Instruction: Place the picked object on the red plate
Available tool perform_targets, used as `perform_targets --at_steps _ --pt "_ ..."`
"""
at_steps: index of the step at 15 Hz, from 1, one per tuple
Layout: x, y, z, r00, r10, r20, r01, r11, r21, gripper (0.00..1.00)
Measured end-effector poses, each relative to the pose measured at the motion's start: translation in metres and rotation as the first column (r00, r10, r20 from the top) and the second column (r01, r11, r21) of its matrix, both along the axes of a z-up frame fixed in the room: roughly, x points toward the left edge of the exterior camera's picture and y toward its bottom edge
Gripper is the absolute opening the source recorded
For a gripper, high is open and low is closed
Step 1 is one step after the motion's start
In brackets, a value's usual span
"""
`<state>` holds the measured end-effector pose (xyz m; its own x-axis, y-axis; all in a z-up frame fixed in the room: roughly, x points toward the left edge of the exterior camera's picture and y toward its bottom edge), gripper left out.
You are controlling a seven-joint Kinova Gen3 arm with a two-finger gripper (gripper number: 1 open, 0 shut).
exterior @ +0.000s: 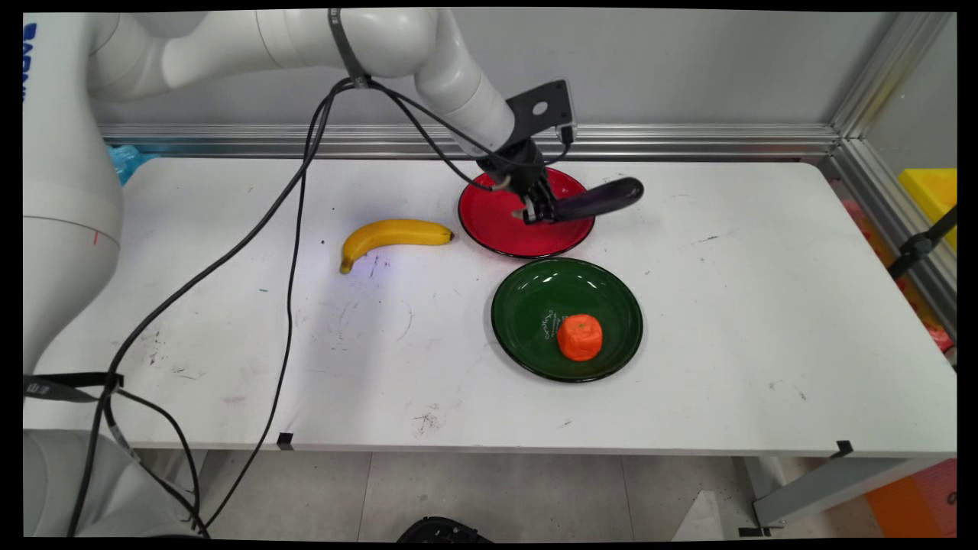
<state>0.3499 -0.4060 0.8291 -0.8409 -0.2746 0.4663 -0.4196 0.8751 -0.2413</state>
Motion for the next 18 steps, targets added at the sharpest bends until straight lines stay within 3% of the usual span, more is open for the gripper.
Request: perform_targets --at_steps 8,18 --pt "0.025 -0.038 -0.012 0.999 0.011 0.03 -0.011 0.999 -0.03 0.0" --pt "0.059 -0.061 -0.019 0.995 -0.006 0.099 0.004 1.0 0.014 0.0"
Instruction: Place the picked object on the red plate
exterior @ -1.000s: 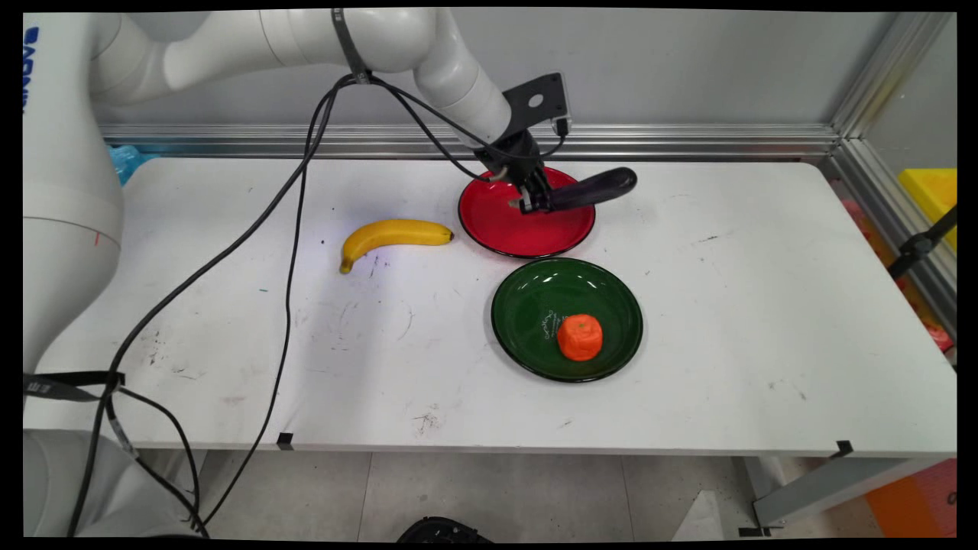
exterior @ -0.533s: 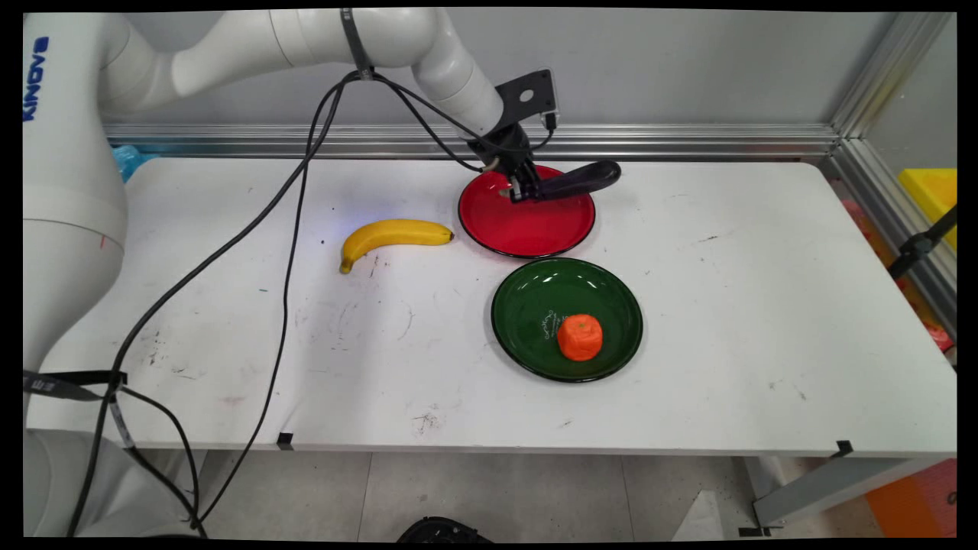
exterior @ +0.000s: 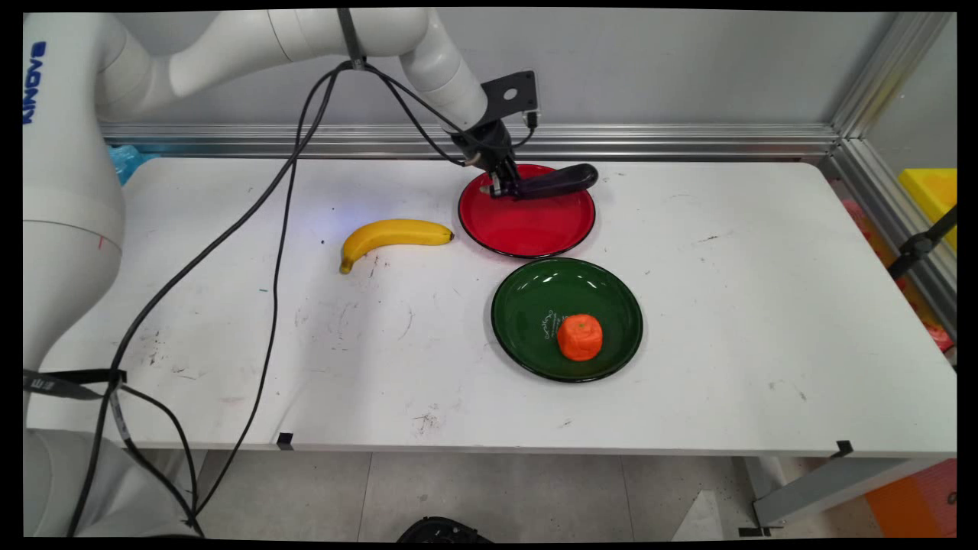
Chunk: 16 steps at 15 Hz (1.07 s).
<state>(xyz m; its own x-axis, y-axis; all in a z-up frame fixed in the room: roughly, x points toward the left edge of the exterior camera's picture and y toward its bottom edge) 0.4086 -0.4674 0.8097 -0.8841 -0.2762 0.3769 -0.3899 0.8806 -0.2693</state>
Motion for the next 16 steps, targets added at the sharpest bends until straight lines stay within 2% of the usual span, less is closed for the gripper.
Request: perform_targets --at_steps 6,14,15,16 --pt "0.018 -0.002 0.002 0.999 0.0 0.036 -0.001 1.0 0.024 0.0" --pt "0.023 -0.006 -0.013 1.0 0.0 0.019 -0.001 0.999 0.054 0.0" --pt "0.023 -0.006 -0.015 1.0 0.001 0.018 -0.002 0.998 0.056 1.0" --pt "0.024 -0.007 -0.016 1.0 0.001 0.017 -0.002 0.998 0.057 1.0"
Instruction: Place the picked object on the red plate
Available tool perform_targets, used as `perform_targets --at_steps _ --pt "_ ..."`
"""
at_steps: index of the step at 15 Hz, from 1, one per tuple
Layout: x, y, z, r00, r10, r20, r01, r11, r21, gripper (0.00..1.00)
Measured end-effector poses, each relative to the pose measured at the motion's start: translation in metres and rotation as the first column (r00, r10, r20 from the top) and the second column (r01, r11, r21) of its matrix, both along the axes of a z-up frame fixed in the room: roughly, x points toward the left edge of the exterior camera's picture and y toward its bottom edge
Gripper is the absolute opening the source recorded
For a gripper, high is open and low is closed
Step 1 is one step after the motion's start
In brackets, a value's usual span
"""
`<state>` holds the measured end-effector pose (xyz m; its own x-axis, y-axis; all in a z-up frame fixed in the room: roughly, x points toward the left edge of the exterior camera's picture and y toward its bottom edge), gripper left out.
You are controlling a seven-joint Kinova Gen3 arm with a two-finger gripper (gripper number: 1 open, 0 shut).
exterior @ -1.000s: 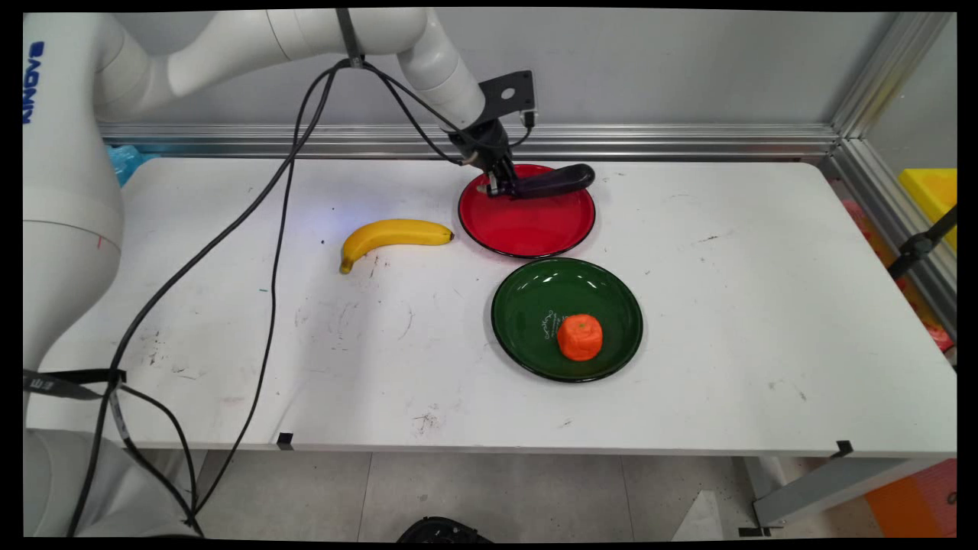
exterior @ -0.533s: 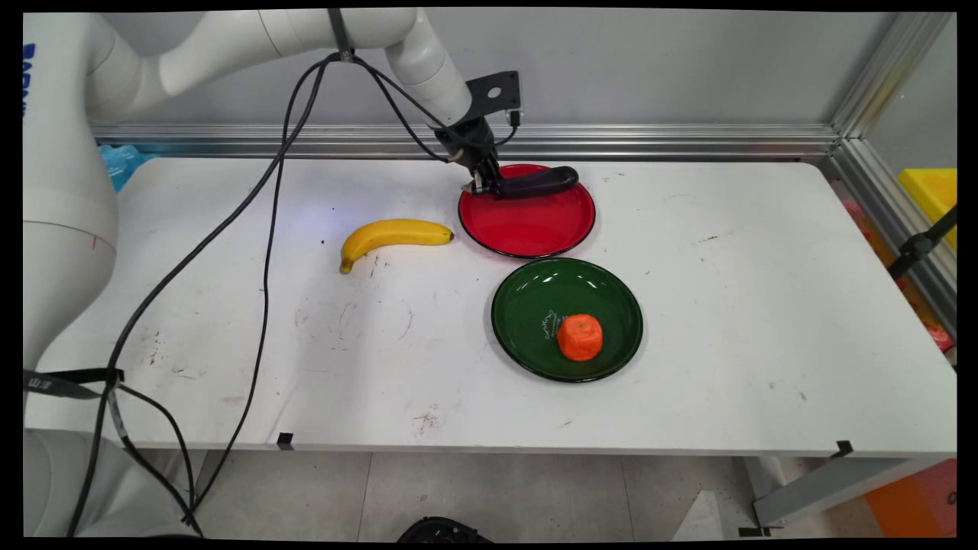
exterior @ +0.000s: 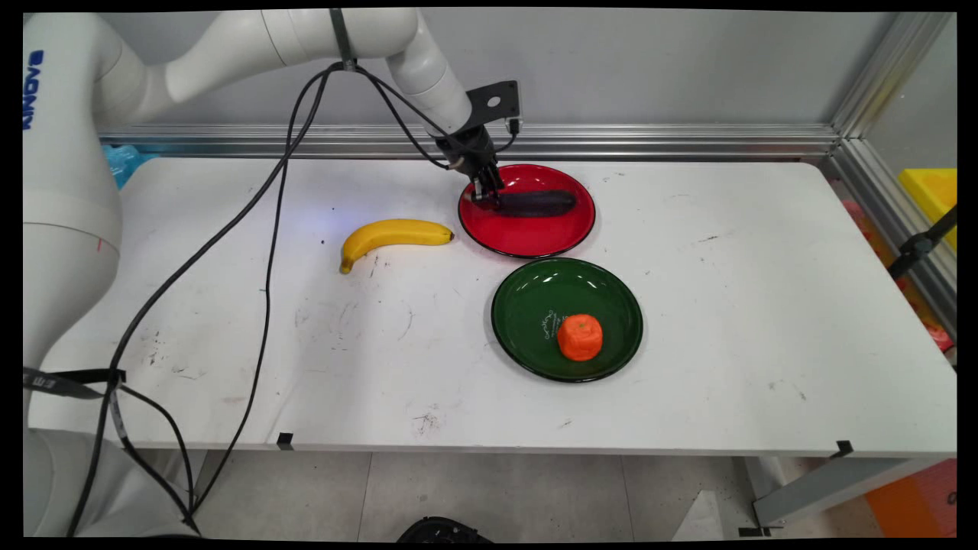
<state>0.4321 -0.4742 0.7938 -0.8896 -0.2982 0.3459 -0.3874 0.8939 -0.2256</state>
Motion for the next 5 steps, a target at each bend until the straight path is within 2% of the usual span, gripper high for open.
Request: perform_targets --at_steps 5 --pt "-0.0037 -0.0037 -0.0038 1.0 -0.007 -0.014 0.007 1.0 -0.009 1.0"
